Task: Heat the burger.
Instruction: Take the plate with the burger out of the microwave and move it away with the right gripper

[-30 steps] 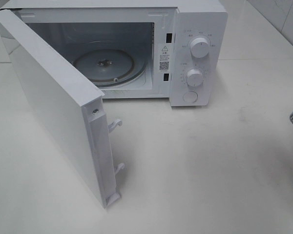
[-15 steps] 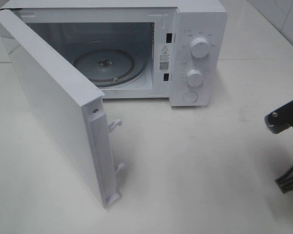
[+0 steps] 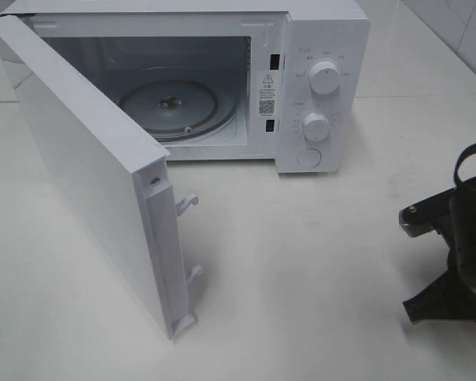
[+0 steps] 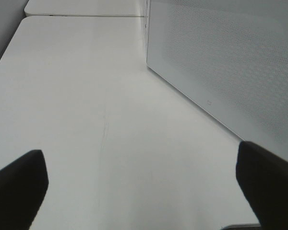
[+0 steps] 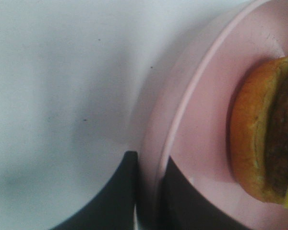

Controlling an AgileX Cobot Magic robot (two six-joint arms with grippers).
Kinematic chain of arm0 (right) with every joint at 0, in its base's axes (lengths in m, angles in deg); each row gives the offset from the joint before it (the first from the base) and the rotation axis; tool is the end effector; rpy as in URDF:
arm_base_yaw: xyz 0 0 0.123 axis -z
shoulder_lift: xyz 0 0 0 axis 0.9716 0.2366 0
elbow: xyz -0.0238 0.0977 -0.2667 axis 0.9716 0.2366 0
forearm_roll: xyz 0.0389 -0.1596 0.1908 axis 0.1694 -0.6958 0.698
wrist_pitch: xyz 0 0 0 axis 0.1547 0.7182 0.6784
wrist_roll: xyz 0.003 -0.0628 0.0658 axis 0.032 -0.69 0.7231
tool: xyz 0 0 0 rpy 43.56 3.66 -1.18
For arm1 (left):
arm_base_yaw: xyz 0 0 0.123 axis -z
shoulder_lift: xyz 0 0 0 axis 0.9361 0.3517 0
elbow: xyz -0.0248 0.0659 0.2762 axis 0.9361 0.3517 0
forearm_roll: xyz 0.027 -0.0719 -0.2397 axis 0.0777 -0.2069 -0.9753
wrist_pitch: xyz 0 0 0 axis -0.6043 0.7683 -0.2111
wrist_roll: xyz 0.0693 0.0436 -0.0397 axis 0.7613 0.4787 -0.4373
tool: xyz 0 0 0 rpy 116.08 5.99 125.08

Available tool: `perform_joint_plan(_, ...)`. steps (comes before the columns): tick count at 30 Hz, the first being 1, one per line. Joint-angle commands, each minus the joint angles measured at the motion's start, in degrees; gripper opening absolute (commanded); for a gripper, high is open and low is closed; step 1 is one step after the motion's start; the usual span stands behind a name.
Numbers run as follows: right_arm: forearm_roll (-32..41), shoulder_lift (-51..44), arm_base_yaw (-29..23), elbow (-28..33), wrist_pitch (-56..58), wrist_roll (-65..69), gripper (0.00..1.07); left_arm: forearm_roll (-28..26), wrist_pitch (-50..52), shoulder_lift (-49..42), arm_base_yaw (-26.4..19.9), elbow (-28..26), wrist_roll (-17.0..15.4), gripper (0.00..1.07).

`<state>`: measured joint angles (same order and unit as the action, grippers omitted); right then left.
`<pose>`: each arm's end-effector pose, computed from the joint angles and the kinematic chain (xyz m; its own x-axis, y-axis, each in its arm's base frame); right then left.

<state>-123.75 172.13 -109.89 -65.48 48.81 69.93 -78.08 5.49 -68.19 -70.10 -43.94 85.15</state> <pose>0.1915 0.0705 0.1111 -0.9584 -0.1086 -0.2640 0.0213 0.8951 -0.4454 -0.0085 -0.0075 0.2807 -0.4507 -0.0129 -0.8926 0.0568 0.9975 -0.0431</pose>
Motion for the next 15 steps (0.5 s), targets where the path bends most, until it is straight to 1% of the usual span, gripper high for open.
perform_joint_plan(1, -3.4, 2.0, 0.2, -0.2, 2.1, 2.5, 0.04, -0.3, 0.3, -1.0, -0.1, 0.0, -0.1, 1.0)
perform_joint_plan(5, -5.5, 5.7, 0.2, -0.2, 2.2, 6.5, 0.06, -0.1, 0.3, -1.0, -0.1, 0.0, -0.1, 1.0)
perform_joint_plan(11, -5.7, 6.9, 0.2, -0.2, 2.3, 7.8, 0.11, 0.5, 0.3, -1.0, -0.1, 0.0, -0.1, 1.0)
perform_joint_plan(13, -5.9, 6.9, 0.2, -0.3, 2.3, 7.2, 0.18, 0.5, 0.3, -1.0, -0.1, 0.0, -0.1, 1.0)
perform_joint_plan(14, -5.9, 6.9, 0.2, -0.3, 2.3, 7.2, 0.18, 0.5, 0.3, -1.0, -0.1, 0.0, -0.1, 1.0)
perform_joint_plan(15, -5.0, 6.9, 0.1, -0.9, 2.6, 5.9, 0.24, 0.5, 0.3, -1.0, -0.1, 0.0, -0.1, 1.0)
